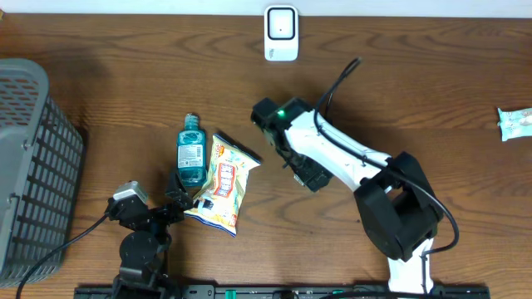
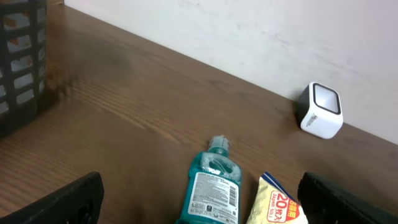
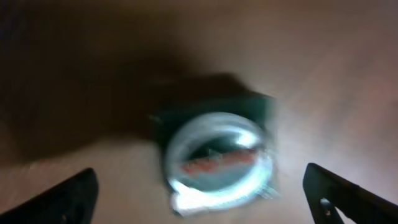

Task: Scan the item barcode
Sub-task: 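Lift the green tin and pull it right, away from the snack bag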

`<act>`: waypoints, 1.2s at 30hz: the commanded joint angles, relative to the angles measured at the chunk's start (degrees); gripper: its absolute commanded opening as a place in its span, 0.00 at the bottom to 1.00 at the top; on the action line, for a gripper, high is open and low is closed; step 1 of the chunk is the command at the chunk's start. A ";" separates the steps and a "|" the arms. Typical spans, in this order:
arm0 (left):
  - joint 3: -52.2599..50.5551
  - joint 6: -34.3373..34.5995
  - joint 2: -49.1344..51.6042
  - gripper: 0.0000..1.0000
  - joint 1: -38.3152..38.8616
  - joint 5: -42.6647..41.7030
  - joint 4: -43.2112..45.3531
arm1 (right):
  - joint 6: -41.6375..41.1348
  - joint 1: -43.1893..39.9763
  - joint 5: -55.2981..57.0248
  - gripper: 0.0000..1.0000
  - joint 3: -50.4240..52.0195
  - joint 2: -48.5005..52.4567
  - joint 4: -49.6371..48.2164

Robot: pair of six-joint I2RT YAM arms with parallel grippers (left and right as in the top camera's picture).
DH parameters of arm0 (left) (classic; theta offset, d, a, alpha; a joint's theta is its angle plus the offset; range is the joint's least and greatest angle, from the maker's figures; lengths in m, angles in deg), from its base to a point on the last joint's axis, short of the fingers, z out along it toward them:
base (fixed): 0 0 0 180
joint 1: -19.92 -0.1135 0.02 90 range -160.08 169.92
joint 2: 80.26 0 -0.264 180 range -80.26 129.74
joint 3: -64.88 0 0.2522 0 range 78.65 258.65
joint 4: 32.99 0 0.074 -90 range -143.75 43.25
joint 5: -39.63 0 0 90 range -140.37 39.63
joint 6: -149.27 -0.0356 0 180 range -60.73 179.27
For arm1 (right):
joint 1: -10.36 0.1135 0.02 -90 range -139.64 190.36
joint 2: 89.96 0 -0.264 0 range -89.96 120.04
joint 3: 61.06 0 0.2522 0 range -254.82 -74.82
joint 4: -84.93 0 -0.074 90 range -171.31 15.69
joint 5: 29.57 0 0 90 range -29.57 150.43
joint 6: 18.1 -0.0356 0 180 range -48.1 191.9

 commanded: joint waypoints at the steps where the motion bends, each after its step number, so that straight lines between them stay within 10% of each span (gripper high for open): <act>1: -1.01 0.35 -0.09 0.98 -0.07 0.35 -1.40 | 9.75 -0.92 -0.09 0.99 4.07 -0.11 -4.39; 36: -1.01 0.35 -0.09 0.98 -0.07 0.35 -1.40 | 16.63 -2.38 -2.32 0.62 15.56 -0.11 -12.61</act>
